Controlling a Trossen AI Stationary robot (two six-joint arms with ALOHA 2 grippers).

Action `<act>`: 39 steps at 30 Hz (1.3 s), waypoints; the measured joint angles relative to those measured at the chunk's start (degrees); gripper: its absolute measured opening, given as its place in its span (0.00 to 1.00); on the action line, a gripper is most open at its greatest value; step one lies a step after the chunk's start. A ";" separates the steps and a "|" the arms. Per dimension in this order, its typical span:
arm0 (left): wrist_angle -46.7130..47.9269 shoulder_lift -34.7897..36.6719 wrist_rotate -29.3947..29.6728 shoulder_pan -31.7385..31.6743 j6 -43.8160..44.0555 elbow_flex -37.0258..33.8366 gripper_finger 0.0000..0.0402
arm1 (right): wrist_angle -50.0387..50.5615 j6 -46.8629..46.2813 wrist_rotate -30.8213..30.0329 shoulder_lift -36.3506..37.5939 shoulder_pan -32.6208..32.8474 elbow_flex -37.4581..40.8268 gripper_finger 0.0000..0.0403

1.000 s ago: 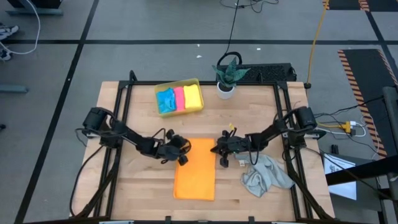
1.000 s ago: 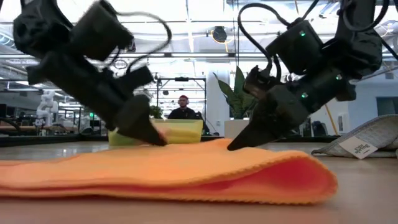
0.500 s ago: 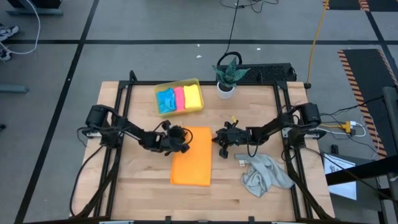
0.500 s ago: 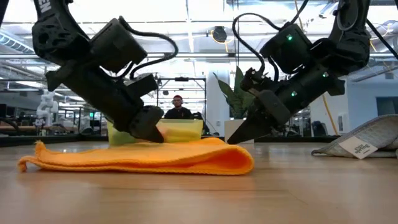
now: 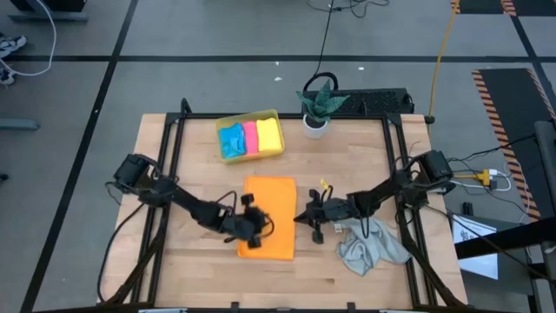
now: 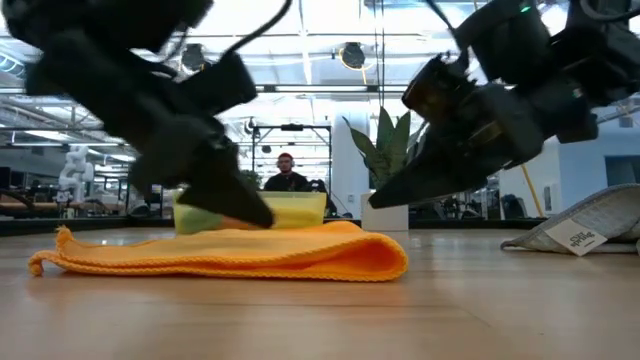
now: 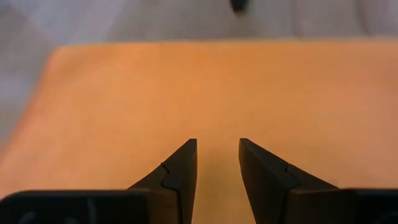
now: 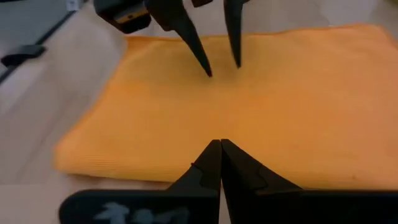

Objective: Fold microfiber towels
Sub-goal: Fold the orange microfiber cloth

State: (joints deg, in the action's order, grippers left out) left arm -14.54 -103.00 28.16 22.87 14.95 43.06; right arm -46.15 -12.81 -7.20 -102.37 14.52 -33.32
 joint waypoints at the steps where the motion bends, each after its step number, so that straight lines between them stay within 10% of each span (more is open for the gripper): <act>1: 1.92 0.00 0.28 1.21 0.40 0.42 0.30 | -0.38 0.01 -0.01 0.00 0.55 0.00 0.00; 8: 20.33 0.00 9.63 5.32 11.33 4.80 0.30 | -2.47 0.01 -0.02 0.00 1.45 0.00 0.00; 19: 56.38 0.09 3.91 7.45 33.15 11.96 0.30 | -2.91 0.05 -0.26 -4.87 1.11 -1.91 0.00; 39: 33.82 0.22 -6.06 13.16 29.03 8.57 0.30 | 14.20 3.97 -2.22 -0.78 -10.74 -2.03 0.00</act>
State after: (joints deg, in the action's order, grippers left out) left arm 19.28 -102.78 22.10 36.03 43.98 51.64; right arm -31.95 -8.83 -9.42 -103.15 3.78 -35.35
